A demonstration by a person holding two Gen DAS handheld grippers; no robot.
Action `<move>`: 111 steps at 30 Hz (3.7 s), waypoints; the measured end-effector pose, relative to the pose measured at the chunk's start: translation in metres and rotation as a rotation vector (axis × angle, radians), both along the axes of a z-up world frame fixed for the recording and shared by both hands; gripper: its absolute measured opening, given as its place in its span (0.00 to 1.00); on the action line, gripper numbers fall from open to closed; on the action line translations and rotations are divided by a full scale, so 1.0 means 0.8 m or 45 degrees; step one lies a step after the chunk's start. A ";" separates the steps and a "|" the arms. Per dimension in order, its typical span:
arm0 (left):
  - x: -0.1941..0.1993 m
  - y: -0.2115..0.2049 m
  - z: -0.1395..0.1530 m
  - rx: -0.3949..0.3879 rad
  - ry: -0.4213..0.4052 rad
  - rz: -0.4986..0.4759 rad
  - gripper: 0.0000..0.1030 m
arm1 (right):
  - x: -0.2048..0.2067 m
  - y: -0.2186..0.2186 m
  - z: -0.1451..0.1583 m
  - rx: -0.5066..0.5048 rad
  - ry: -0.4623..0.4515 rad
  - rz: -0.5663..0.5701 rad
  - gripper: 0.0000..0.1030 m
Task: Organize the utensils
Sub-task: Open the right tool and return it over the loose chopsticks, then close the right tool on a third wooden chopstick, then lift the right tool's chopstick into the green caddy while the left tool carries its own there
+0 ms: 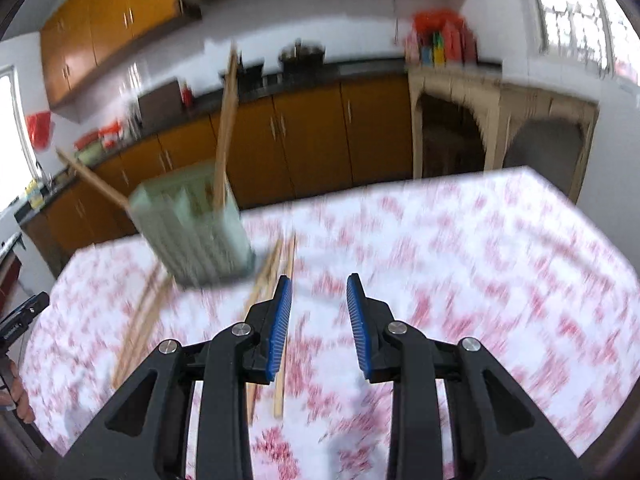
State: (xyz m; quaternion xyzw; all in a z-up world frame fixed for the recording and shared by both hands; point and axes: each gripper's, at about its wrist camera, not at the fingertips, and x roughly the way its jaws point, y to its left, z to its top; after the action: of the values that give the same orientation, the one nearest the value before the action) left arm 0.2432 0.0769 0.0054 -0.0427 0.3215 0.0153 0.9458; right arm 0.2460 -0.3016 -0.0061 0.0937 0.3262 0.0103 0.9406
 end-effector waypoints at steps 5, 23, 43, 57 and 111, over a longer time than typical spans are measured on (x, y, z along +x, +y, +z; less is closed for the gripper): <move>0.008 -0.008 -0.050 0.003 0.115 -0.018 0.47 | 0.019 0.032 -0.055 0.019 0.155 0.095 0.23; 0.019 -0.027 -0.084 -0.075 0.216 -0.135 0.39 | 0.036 0.039 -0.113 -0.119 0.274 0.049 0.07; 0.064 -0.048 -0.113 0.042 0.320 -0.100 0.08 | 0.045 0.012 -0.110 -0.134 0.272 -0.033 0.07; 0.061 -0.025 -0.117 -0.013 0.291 -0.073 0.09 | 0.052 -0.004 -0.112 -0.111 0.250 -0.043 0.07; 0.020 -0.015 -0.087 0.079 0.279 -0.098 0.07 | 0.007 -0.031 -0.052 -0.058 0.065 -0.075 0.07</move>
State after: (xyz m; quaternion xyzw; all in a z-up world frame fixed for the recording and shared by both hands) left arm 0.2590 0.0648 -0.0645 0.0010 0.4239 -0.0064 0.9057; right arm 0.2519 -0.3264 -0.0479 0.0819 0.3474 -0.0272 0.9337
